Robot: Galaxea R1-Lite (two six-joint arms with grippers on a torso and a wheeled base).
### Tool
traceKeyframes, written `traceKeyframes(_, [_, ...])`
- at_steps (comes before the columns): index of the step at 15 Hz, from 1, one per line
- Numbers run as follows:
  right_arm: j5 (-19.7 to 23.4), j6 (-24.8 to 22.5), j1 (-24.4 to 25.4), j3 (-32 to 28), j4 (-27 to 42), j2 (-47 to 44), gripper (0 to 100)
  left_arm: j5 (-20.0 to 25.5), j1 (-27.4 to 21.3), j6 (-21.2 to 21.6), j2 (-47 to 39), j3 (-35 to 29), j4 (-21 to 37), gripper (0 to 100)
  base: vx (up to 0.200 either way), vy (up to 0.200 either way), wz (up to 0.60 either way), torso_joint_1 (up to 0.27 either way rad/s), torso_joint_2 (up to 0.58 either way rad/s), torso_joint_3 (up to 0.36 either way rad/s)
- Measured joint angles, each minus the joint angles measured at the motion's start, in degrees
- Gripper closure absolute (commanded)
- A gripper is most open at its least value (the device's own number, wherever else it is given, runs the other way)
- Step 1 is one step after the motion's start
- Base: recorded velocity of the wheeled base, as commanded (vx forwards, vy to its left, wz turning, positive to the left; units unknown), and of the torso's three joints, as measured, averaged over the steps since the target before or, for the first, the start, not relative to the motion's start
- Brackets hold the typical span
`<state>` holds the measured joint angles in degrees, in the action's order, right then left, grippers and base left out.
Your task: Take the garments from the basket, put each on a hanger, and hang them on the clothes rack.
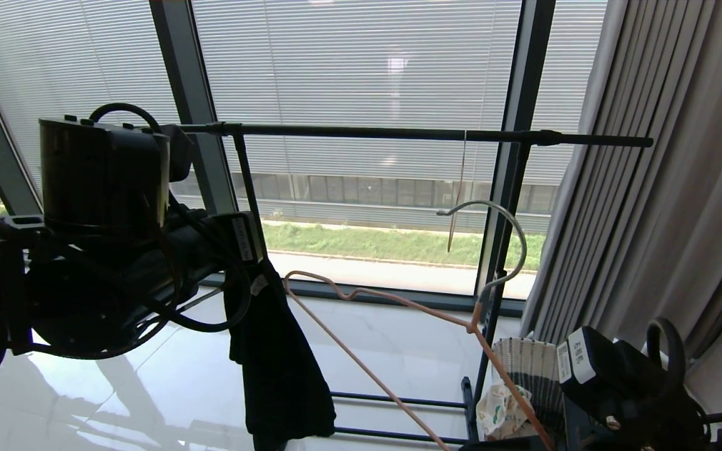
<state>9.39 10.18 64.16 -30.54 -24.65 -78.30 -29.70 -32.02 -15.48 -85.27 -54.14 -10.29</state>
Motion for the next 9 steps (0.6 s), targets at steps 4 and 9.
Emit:
traceKeyframes(4, [0.0,1.1,0.3,-1.0,-2.6,-3.2,100,-1.3,-0.4,-1.2,-3.1,-2.6,0.0,100,0.0,0.0,0.0,0.0,0.0,0.0])
traceKeyframes(9, [1.2,1.6,0.8,-1.2,-4.3,-4.8,100,-1.2,0.0,-1.2,-4.5,-3.6,-0.7,100,0.0,0.0,0.0,0.0,0.0,0.0])
